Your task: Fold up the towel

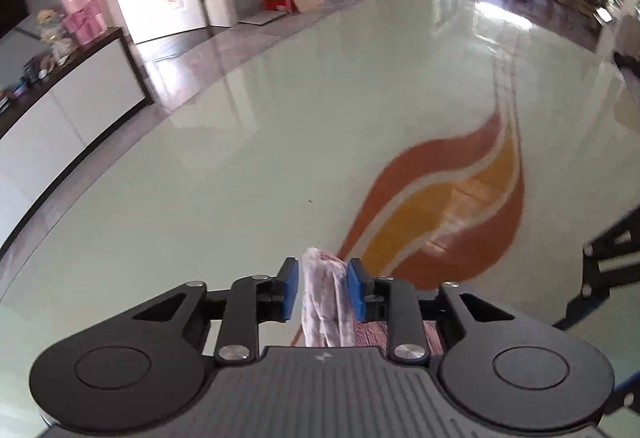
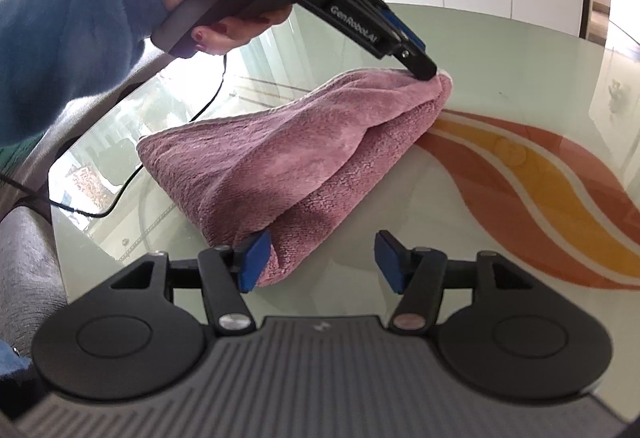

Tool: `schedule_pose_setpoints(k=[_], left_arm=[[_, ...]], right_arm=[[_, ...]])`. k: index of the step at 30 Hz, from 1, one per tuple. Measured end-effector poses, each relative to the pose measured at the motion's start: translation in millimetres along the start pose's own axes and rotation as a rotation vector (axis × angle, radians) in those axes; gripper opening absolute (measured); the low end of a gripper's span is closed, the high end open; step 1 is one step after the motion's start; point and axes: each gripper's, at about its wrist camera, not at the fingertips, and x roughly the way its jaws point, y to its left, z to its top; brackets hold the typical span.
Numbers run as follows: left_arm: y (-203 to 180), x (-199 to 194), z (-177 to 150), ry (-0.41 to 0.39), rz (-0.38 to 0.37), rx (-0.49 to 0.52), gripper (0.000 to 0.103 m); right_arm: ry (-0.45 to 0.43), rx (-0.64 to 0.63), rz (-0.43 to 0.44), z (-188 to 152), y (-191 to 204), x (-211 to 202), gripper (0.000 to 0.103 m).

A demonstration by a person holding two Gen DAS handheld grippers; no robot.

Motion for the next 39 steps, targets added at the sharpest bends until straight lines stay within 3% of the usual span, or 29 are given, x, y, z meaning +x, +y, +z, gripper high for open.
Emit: schedule_pose_setpoints(k=[7,11,15,20,22,27,34,38,39], left_arm=[[18.1,-61.3,-24.4,-0.065,0.024,-0.115,0.043],[14.6,-112.7,-65.0,-0.108,0.006,-0.177,0.053],[-3.6,-145.6,-122.7,-0.087,-0.032,-0.215,0.053],[-28.1,-159.8,-171.5,-0.032,0.011,-0.216,0.053],[-33.3,-161.1,-183.9,-0.018,0.02,-0.217,0.053],[-35.5,-157.9,-191.8,-0.005,0.023,-0.195,0.053],[-22.5,-151.7,-206.2,-0.001,-0.02,-0.247,0.053],[-20.6,-145.3,-210.6,0.014,-0.037,-0.258,0.053],[-21.4,-144.6,-211.0,0.02,-0.042,-0.26,0.053]], right_arm=[[-0.057,0.082,0.017,0.6,-12.3,-9.7,0.059],[-0.136,0.176,0.039,6.8,-22.3,-19.4,0.059],[-0.175,0.245,0.043,24.9,-29.4,-20.2,0.059],[-0.122,0.287,0.019,59.6,-36.9,3.0,0.059],[-0.108,0.305,0.014,70.5,-40.9,12.0,0.064],[-0.068,0.346,0.016,87.9,-46.5,32.6,0.064],[0.014,0.303,-0.03,81.9,-35.4,46.9,0.063],[0.033,0.282,-0.035,81.5,-29.2,49.2,0.045],[0.037,0.273,-0.036,81.7,-27.1,49.6,0.033]])
